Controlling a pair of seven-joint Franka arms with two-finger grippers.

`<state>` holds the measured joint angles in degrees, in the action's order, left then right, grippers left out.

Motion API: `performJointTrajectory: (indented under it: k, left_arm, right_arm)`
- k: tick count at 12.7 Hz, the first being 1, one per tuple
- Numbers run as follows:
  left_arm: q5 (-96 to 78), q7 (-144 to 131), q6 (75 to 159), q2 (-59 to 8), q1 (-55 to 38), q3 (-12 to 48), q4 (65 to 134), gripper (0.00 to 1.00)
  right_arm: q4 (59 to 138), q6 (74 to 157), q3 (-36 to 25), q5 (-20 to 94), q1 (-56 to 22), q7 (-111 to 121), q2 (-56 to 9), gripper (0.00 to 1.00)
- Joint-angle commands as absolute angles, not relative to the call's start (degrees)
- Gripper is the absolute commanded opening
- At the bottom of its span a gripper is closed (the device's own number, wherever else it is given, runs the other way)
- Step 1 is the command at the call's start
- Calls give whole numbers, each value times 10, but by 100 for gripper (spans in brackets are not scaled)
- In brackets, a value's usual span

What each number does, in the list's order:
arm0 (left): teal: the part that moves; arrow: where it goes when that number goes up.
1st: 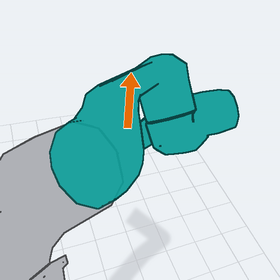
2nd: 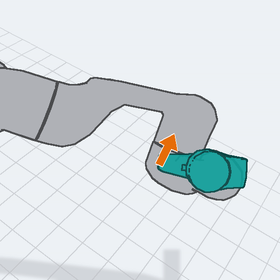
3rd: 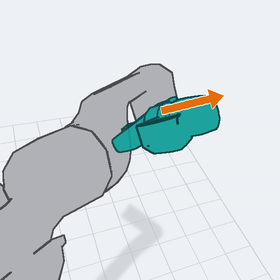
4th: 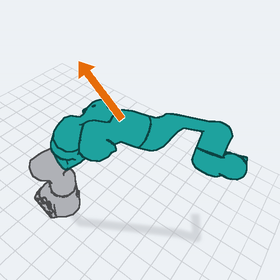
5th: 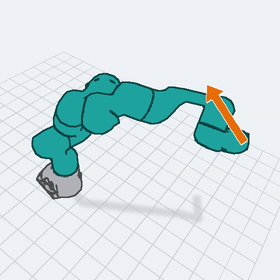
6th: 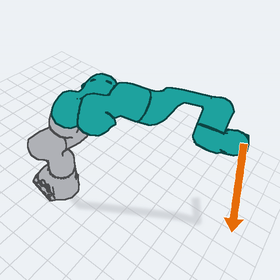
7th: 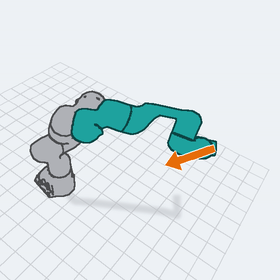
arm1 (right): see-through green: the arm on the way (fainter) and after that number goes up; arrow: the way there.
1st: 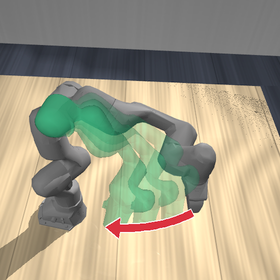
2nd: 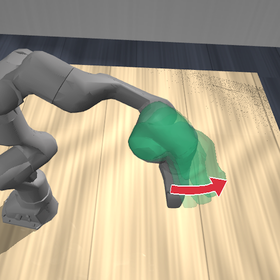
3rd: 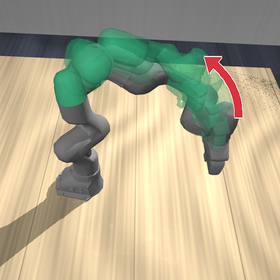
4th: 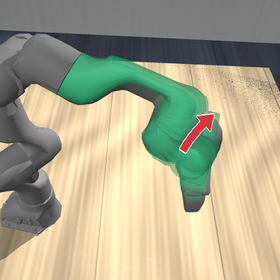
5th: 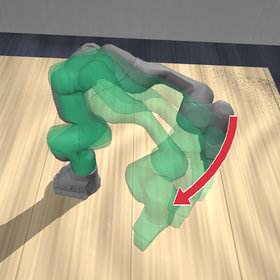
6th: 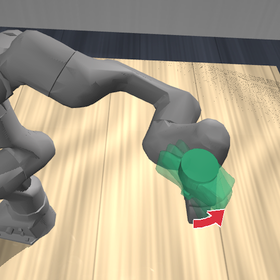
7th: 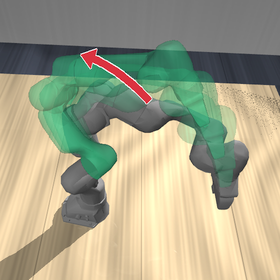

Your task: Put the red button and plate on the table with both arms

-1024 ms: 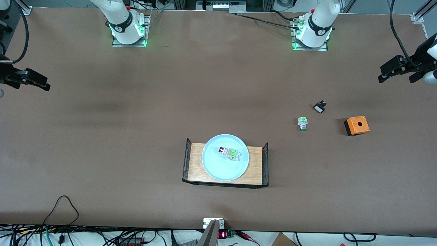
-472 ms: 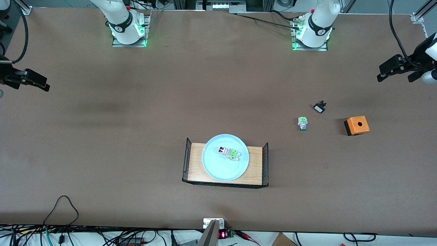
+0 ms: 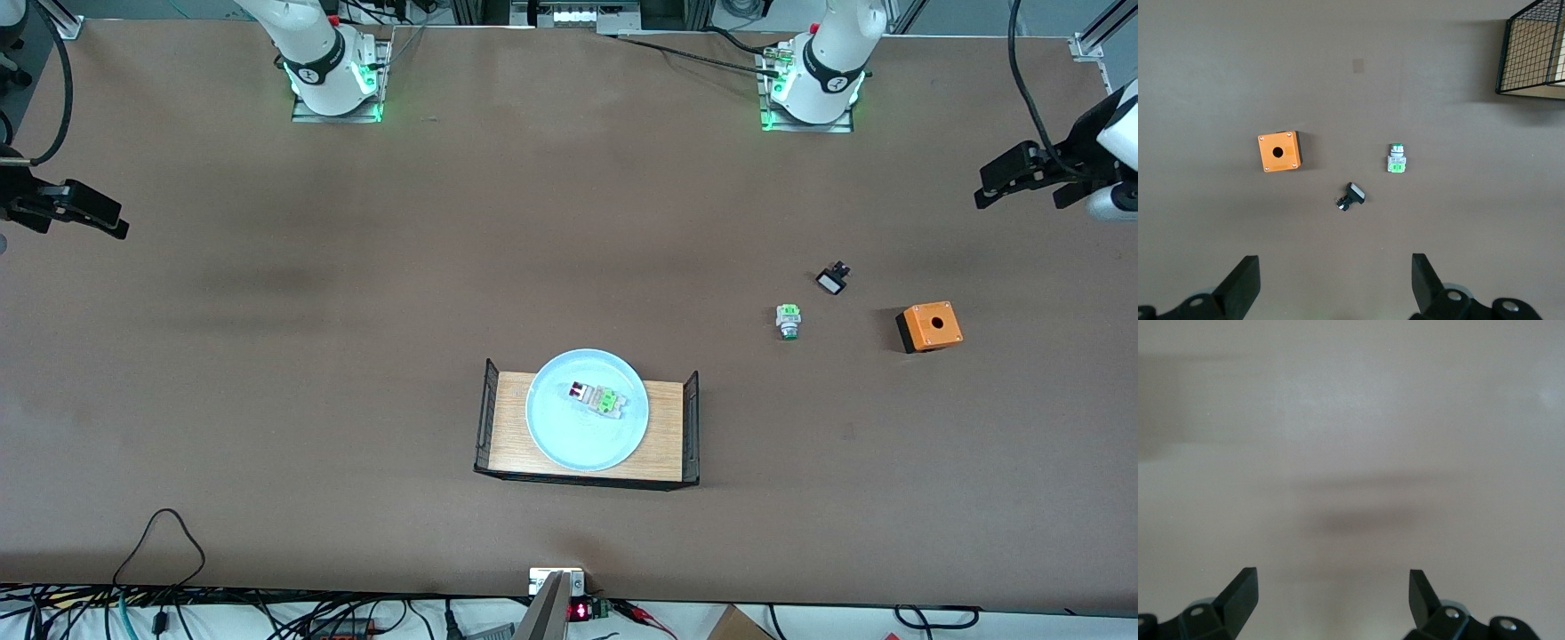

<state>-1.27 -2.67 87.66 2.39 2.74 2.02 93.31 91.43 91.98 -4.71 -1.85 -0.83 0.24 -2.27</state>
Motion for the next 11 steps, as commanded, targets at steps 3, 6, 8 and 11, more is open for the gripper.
performJointTrajectory:
  k: [3, 6, 8, 11]
  left_arm:
    - [-47, -144, 868, -41, 24, 58, 888, 100]
    - [-83, -254, 868, -96, 11, 65, 819, 100]
    - [-93, -353, 868, -143, -15, 66, 764, 100]
    - [-93, -469, 873, -202, -54, 66, 703, 100]
  right_arm:
    - [914, 923, -43, -18, -2, 1, -17, 100]
    - [914, 923, -42, -18, -2, 1, -17, 100]
    - [914, 923, -42, -18, -2, 1, -17, 100]
    - [914, 923, -43, -18, -2, 1, -17, 100]
